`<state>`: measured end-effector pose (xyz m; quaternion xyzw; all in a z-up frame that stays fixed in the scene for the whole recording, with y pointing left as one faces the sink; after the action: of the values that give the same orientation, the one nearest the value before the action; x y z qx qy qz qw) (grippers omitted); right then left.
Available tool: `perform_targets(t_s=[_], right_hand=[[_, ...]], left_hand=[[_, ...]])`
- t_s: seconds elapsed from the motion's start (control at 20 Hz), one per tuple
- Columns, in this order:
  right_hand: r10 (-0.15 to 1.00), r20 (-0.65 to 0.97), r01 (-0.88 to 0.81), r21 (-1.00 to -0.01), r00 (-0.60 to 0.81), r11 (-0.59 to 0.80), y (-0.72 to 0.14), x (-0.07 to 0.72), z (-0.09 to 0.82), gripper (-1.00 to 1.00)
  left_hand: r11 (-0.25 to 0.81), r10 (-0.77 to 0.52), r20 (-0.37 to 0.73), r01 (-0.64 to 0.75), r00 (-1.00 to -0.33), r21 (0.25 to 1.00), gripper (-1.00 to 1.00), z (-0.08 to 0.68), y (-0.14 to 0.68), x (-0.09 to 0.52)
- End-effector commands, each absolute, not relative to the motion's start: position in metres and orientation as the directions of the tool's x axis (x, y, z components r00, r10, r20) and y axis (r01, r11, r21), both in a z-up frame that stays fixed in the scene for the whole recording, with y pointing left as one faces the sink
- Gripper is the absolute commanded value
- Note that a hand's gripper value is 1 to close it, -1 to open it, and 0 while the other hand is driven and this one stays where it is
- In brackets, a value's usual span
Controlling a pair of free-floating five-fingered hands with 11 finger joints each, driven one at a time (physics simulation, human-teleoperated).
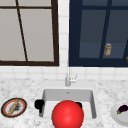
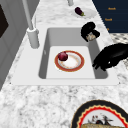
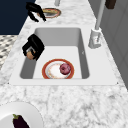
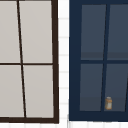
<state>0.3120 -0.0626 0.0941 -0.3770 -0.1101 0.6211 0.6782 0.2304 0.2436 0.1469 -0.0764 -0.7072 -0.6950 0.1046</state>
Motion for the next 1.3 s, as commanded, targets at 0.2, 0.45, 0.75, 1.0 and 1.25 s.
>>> perform_targets(t_s=[0.2, 0.45, 0.75, 1.0, 1.25], right_hand=[[0.946, -0.29, -0.709, -0.698, 0.147, -0.104, -0.075, 0.312, 0.119, 1.0], [0.943, -0.288, -0.648, -0.753, 0.166, -0.116, -0.072, 0.307, 0.137, 1.0], [0.93, -0.32, -0.532, -0.827, 0.18, -0.181, -0.064, 0.314, 0.104, 1.0], [0.945, -0.278, -0.455, -0.873, 0.173, -0.173, -0.058, 0.315, 0.086, 1.0], [0.964, -0.207, -0.381, -0.915, 0.168, -0.131, -0.052, 0.317, 0.06, 1.0]], left_hand=[[0.022, -0.037, 0.254, 0.253, -0.966, 0.967, 0.0, 0.147, 0.244, 0.23], [0.022, -0.037, 0.254, 0.253, -0.966, 0.967, 0.0, 0.147, 0.244, 0.23], [0.022, -0.037, 0.254, 0.253, -0.966, 0.967, 0.0, 0.147, 0.244, 0.23], [0.022, -0.037, 0.254, 0.253, -0.966, 0.967, 0.0, 0.147, 0.244, 0.23], [0.022, -0.037, 0.254, 0.253, -0.966, 0.967, 0.0, 0.147, 0.244, 0.23]])
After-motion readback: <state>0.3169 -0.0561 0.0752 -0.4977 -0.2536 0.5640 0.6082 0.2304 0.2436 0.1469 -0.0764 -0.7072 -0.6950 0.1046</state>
